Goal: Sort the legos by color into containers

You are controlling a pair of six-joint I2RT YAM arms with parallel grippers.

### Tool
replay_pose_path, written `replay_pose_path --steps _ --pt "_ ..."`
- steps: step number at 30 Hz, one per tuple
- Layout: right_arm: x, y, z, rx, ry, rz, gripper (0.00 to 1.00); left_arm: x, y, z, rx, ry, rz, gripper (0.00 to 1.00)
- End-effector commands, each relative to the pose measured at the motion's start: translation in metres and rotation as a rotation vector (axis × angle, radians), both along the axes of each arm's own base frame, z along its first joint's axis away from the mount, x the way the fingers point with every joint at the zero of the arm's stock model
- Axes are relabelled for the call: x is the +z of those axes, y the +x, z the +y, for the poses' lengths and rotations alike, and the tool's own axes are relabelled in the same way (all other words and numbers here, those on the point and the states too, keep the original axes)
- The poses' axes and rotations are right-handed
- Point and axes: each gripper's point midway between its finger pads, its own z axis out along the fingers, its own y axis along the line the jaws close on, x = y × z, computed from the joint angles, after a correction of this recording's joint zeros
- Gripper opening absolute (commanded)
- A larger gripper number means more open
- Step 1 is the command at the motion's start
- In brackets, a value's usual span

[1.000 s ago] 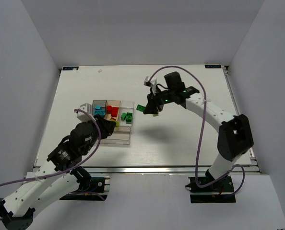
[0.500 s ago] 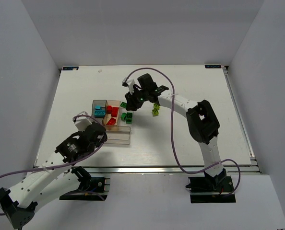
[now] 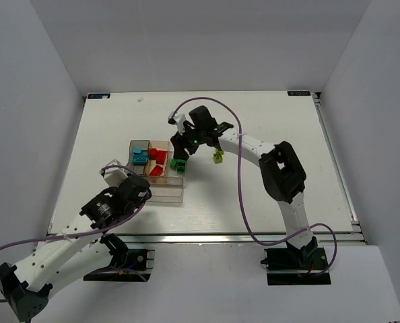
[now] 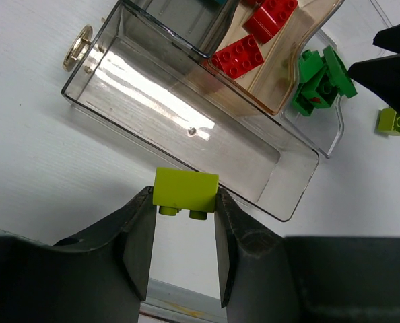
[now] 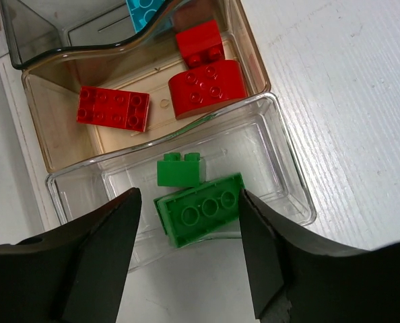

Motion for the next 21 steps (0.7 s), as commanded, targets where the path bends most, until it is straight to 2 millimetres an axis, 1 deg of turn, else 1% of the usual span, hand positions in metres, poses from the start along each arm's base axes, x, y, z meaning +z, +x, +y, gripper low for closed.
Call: replay_pose_path --steps 1,3,4,5,6,7,8,9,10,11,12,13,14,15,16,17,18,19,21 --pt "0.043 0.005 0.001 -0.003 0.064 -0.057 0.65 -0.001 0.009 -0.001 0.023 0.007 -0.023 0.05" --pt "0.055 0.003 -0.006 -0.011 0.081 -0.047 0.63 -0.001 0.012 -0.003 0.021 0.016 -0.027 0.05" --pt "0.079 -0.003 -0.009 0.005 0.121 -0.061 0.6 -0.004 0.014 -0.003 0.021 0.026 -0.022 0.05" --pt "0.077 -0.003 -0.023 -0.014 0.12 -0.046 0.58 -0.006 0.015 -0.004 0.02 0.033 -0.022 0.05" --pt "0.084 -0.006 -0.027 -0.017 0.139 -0.046 0.57 -0.006 0.017 -0.005 0.023 0.031 -0.029 0.06" --pt "0.11 -0.009 -0.038 -0.019 0.183 -0.08 0.57 -0.01 0.018 -0.004 0.027 0.042 -0.027 0.06" --pt "0.098 -0.013 -0.052 -0.035 0.173 -0.055 0.57 -0.014 0.02 -0.004 0.031 0.055 -0.02 0.06" --pt "0.104 -0.016 -0.06 -0.039 0.185 -0.065 0.57 -0.014 0.023 -0.006 0.033 0.049 -0.029 0.06" --pt "0.124 -0.02 -0.07 -0.04 0.218 -0.107 0.56 -0.016 0.024 -0.005 0.037 0.06 -0.029 0.06" --pt "0.127 -0.024 -0.076 -0.04 0.222 -0.119 0.57 -0.019 0.025 -0.006 0.04 0.068 -0.024 0.06" --pt "0.112 -0.027 -0.09 -0.054 0.2 -0.1 0.57 -0.019 0.029 -0.006 0.05 0.065 -0.031 0.07" --pt "0.124 -0.034 -0.097 -0.048 0.213 -0.131 0.58 -0.021 0.031 -0.007 0.05 0.069 -0.03 0.07" --pt "0.123 -0.038 -0.103 -0.05 0.21 -0.136 0.59 -0.021 0.032 -0.009 0.051 0.069 -0.032 0.08" --pt "0.11 -0.044 -0.111 -0.052 0.19 -0.115 0.62 -0.023 0.036 -0.008 0.061 0.073 -0.029 0.08" --pt "0.116 -0.049 -0.117 -0.052 0.196 -0.136 0.63 -0.024 0.037 -0.01 0.058 0.069 -0.03 0.09" --pt "0.114 -0.053 -0.121 -0.05 0.19 -0.141 0.65 -0.026 0.039 -0.009 0.06 0.071 -0.026 0.1" --pt "0.107 -0.055 -0.13 -0.071 0.176 -0.138 0.73 -0.028 0.041 -0.012 0.059 0.07 -0.023 0.1" --pt "0.104 -0.057 -0.133 -0.077 0.171 -0.136 0.76 -0.029 0.043 -0.01 0.071 0.071 -0.022 0.1" --pt "0.096 -0.06 -0.138 -0.088 0.156 -0.122 0.78 -0.03 0.044 -0.013 0.063 0.06 -0.02 0.11"
